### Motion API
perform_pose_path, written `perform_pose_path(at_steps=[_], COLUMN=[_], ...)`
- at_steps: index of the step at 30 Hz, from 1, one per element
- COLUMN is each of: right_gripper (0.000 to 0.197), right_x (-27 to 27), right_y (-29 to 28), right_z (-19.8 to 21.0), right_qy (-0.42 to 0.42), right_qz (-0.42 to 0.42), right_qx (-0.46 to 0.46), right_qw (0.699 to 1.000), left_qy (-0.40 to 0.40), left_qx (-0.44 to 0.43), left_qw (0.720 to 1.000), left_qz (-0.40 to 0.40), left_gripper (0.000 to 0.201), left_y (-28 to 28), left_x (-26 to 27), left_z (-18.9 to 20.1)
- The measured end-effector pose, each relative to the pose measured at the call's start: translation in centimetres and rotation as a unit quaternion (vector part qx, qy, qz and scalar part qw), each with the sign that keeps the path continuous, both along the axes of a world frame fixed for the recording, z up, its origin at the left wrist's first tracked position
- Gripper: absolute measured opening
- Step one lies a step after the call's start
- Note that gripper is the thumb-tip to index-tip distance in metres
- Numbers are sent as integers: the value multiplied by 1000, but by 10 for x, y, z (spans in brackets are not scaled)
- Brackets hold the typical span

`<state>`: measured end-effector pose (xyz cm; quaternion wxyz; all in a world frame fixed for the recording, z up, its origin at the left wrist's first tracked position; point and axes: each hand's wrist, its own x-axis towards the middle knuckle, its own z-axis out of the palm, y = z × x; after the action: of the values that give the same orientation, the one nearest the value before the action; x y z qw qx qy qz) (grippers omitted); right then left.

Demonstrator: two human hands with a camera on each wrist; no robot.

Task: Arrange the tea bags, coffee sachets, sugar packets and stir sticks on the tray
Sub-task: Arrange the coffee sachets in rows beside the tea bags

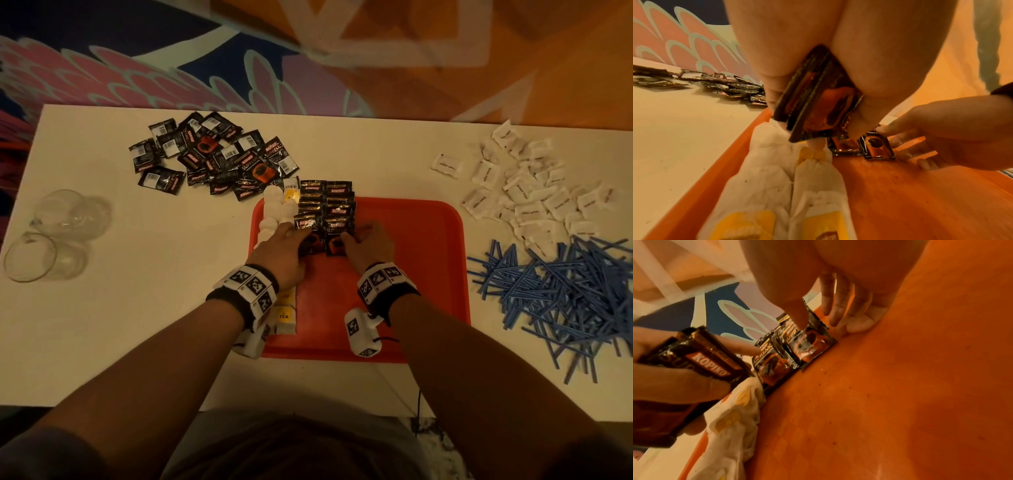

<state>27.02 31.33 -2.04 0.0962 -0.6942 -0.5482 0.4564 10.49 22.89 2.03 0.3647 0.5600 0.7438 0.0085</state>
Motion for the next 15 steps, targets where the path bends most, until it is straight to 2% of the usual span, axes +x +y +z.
perform_pose_path(at_steps=[5, 6, 8, 9, 11, 12, 13, 15], right_gripper=[41, 38, 31, 28, 22, 21, 22, 33], right_x=[9, 10, 11, 10, 6, 3, -1, -11], right_y=[-5, -6, -12, -16, -26, -30, -34, -41], right_z=[12, 15, 22, 25, 33, 38, 43, 55], right_qy=[4, 8, 25, 37, 72, 98, 130, 200], right_qz=[-14, -6, 21, 40, 87, 106, 117, 107], right_qx=[-3, 5, 11, 7, -6, -19, -37, -75], right_qw=[1000, 1000, 999, 998, 994, 989, 984, 971], left_qy=[-40, -65, -101, -123, -192, -238, -283, -359], left_qx=[43, 56, 84, 87, 91, 95, 101, 108], left_qw=[996, 992, 976, 965, 933, 908, 881, 825], left_qz=[66, 98, 175, 212, 290, 332, 366, 422], left_gripper=[57, 50, 19, 10, 15, 11, 7, 17], left_y=[-3, -3, -2, -1, -1, -2, -3, -6], left_x=[-2, -2, -1, -1, -1, -1, 0, 2], left_z=[9, 12, 17, 21, 23, 25, 28, 34])
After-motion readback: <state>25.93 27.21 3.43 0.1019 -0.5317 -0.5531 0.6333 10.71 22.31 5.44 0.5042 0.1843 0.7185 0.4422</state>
